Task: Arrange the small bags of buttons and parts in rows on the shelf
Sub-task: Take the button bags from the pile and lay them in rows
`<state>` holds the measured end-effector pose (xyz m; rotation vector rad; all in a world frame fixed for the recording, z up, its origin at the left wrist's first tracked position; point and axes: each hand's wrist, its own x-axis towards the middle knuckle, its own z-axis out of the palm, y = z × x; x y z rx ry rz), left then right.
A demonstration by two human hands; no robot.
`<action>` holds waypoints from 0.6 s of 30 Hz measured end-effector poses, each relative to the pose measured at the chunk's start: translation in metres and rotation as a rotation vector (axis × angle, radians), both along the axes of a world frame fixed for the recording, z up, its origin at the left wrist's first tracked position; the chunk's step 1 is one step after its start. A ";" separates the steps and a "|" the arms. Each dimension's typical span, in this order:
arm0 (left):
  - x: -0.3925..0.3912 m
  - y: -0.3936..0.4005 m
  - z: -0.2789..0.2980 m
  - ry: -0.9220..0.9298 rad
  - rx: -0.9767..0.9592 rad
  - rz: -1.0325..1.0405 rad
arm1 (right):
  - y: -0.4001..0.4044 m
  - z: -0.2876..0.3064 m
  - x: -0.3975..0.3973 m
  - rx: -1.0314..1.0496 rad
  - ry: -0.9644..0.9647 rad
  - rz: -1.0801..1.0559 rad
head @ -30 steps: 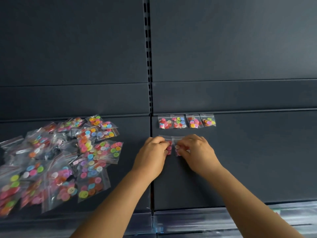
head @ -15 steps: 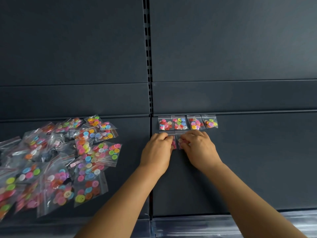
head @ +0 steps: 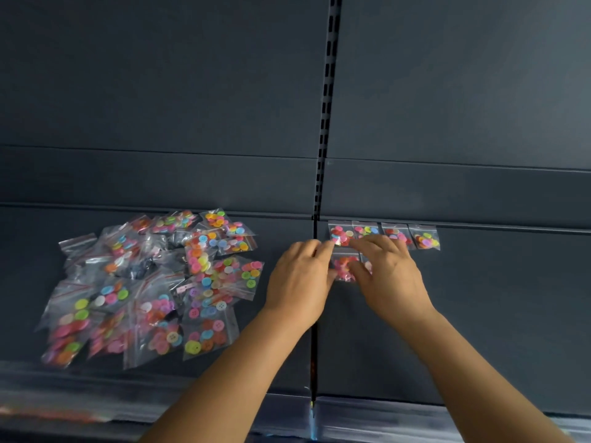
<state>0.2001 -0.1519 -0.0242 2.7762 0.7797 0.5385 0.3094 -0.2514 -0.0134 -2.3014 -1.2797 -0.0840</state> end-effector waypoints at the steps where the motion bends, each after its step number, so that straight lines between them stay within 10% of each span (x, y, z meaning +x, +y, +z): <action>1: -0.009 0.002 0.004 -0.010 0.008 0.019 | 0.004 0.004 -0.007 0.011 0.000 0.024; 18: -0.141 0.080 -0.008 0.190 -0.024 0.261 | 0.093 -0.018 -0.107 -0.176 0.104 0.327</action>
